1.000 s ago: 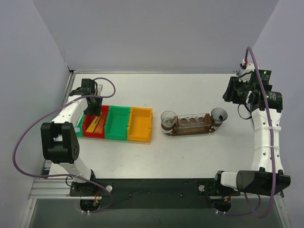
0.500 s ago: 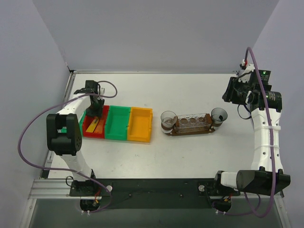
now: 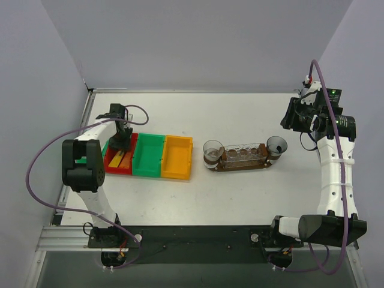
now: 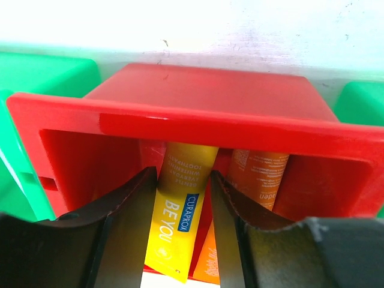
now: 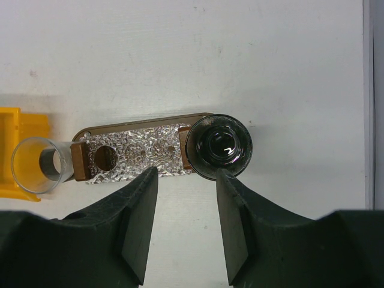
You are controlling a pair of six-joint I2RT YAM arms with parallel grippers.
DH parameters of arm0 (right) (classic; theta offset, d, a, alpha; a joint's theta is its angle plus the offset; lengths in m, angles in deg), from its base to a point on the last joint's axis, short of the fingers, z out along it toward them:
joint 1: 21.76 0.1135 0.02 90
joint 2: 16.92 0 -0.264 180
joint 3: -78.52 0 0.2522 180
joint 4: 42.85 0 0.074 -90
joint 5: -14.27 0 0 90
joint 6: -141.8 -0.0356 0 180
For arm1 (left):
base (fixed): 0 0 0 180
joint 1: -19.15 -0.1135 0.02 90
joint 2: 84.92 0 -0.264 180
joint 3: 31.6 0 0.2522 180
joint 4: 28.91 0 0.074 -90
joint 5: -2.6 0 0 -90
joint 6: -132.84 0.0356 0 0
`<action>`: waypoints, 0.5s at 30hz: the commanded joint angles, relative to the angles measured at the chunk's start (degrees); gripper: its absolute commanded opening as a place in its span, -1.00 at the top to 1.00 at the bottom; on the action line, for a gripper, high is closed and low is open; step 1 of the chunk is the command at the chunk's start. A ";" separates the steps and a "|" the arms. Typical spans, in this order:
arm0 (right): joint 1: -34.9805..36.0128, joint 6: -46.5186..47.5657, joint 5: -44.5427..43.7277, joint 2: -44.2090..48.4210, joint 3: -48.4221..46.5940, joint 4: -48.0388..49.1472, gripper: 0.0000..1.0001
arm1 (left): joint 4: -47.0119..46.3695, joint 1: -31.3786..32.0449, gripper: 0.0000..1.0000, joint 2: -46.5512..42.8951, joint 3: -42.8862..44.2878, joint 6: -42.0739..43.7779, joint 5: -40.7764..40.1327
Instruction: Prepare toiletry sets of a toothbrush and toothpaste on the tray
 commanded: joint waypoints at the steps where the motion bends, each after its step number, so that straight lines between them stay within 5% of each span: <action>1: 0.45 -0.81 0.43 0.35 0.39 0.87 0.21 | -0.98 -0.40 -0.02 1.41 -0.07 -0.34 0.27; 15: 0.80 -0.64 -0.10 0.26 0.74 1.04 0.22 | -0.02 -0.31 0.06 3.26 0.36 -0.78 1.50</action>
